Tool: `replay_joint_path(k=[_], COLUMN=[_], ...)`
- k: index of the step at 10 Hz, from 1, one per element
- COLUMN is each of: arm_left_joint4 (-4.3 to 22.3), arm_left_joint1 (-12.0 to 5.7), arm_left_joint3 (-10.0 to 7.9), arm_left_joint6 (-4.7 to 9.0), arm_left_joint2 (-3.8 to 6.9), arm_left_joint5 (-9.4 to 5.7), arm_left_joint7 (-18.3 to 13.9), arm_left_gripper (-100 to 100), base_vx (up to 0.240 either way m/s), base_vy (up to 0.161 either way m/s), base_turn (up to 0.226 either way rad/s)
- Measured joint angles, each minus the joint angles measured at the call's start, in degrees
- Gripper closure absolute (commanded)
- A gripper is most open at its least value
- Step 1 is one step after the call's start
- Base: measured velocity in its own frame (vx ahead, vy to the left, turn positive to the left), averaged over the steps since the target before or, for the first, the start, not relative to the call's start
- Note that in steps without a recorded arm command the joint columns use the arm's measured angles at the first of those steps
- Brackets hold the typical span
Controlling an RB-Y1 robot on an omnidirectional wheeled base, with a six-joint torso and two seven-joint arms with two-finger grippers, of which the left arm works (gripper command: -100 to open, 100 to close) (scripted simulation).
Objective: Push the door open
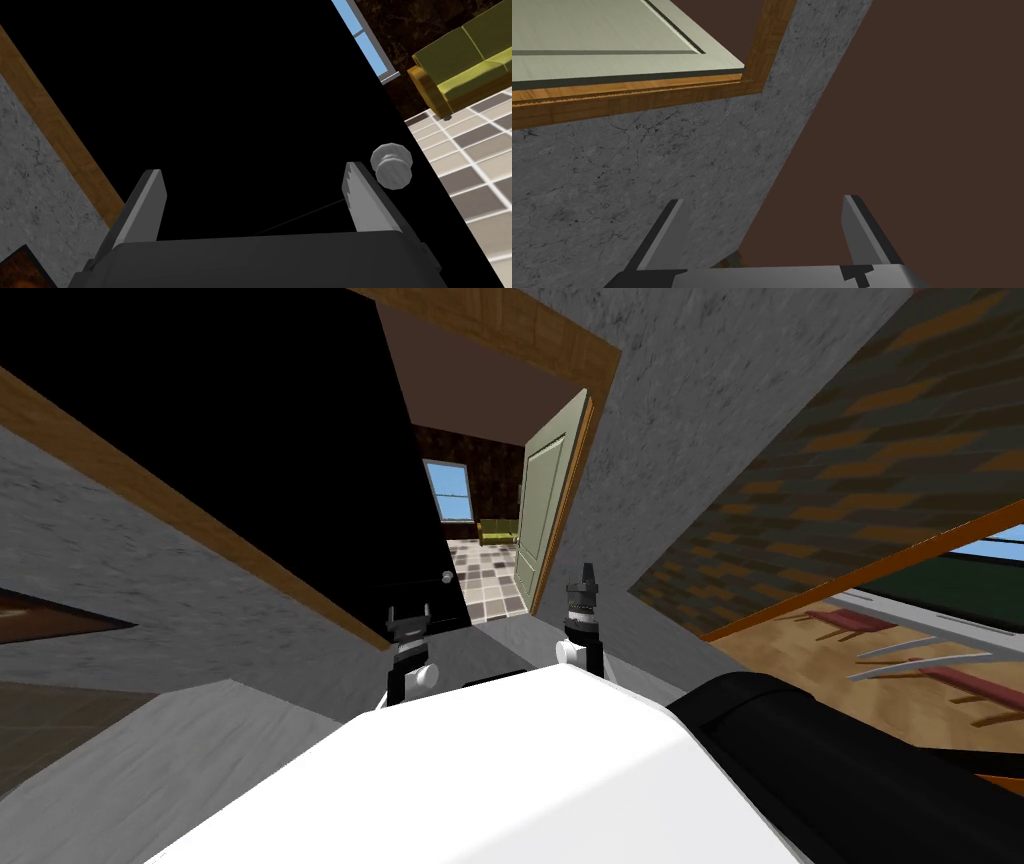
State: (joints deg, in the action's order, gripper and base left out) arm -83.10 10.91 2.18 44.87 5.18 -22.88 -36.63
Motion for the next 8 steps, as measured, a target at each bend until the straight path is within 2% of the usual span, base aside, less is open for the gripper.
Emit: replay_joint_path(k=[8], arm_left_joint4=[11.3], arm_left_joint1=[-3.45], arm_left_joint3=[1.29], arm_left_joint6=[1.96], arm_left_joint2=[-0.51], arm_left_joint5=[-5.75], arm_left_joint7=[-7.7], arm_left_gripper=[-100], base_vx=[0.07], base_vy=[0.075], base_turn=[-0.132])
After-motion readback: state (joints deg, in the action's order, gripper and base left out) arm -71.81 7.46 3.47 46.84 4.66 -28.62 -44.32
